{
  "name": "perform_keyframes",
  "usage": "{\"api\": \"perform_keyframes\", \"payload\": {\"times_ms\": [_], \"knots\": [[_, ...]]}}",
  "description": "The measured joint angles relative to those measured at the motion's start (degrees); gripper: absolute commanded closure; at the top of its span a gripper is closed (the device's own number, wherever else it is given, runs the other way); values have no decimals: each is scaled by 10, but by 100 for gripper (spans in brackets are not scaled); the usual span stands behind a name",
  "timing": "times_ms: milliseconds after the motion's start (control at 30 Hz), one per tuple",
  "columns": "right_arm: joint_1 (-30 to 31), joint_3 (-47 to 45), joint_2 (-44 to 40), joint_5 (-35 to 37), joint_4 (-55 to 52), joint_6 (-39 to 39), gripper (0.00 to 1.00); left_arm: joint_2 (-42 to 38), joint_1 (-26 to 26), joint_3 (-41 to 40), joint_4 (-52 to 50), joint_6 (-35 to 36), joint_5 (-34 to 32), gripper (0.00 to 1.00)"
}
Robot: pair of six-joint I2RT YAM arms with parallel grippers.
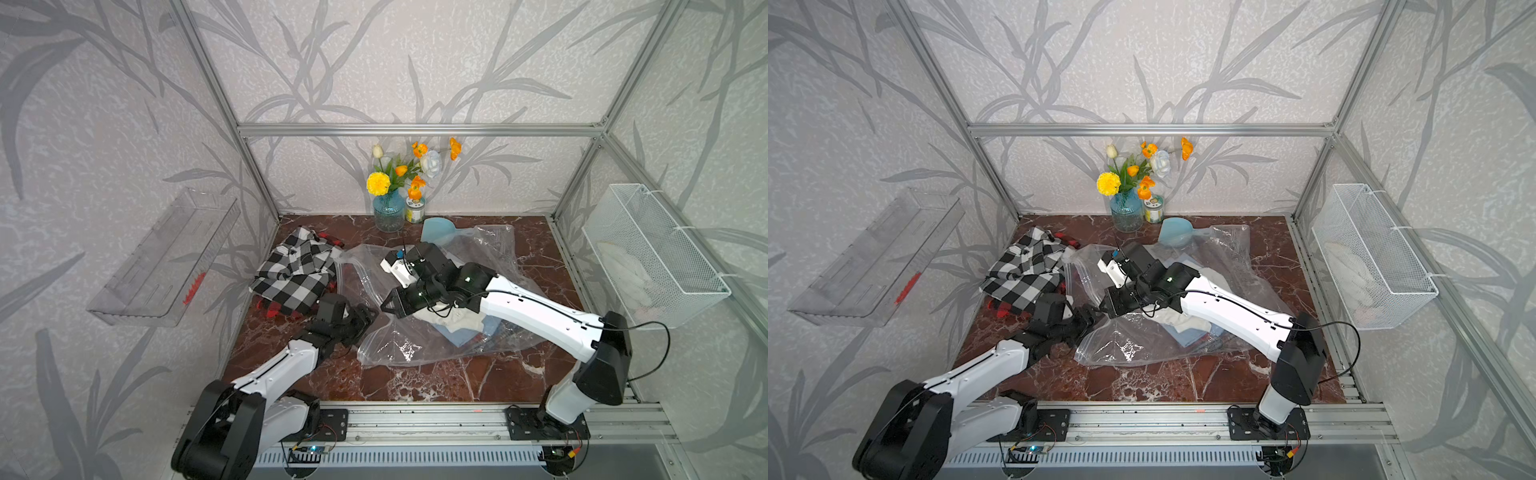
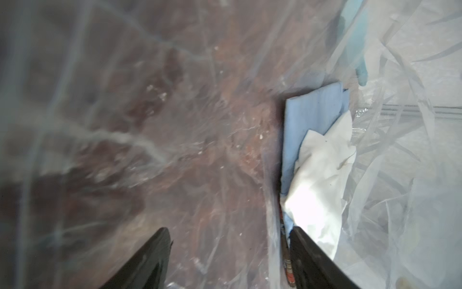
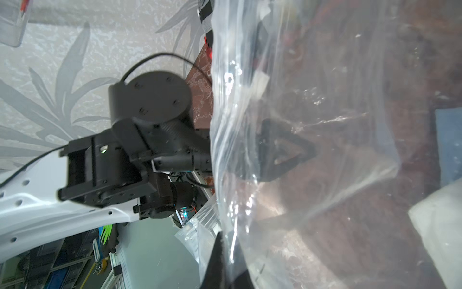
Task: Take the shirt out of the vacuum bag
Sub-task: Open the vacuum bag at the center of the board, then take out the shirt from the vacuum bag.
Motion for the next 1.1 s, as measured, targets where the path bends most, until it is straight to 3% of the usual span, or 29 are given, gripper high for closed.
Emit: {"api": "perform_keyframes", "payload": {"times_ms": [333,700,900,1100], "knots": [[2,-9,-1,5,-17,-9,100,179,-132,66,135,-26,52,21],[2,-10,-5,11,-29,-10,100,251,-184,71,255,-92,20,18],[2,-12,-7,12,-30,-10,100,283,-199,83,311,-121,-12,22],[2,-16,-15,15,-30,-11,100,283,-206,97,315,-132,-24,39]]}}
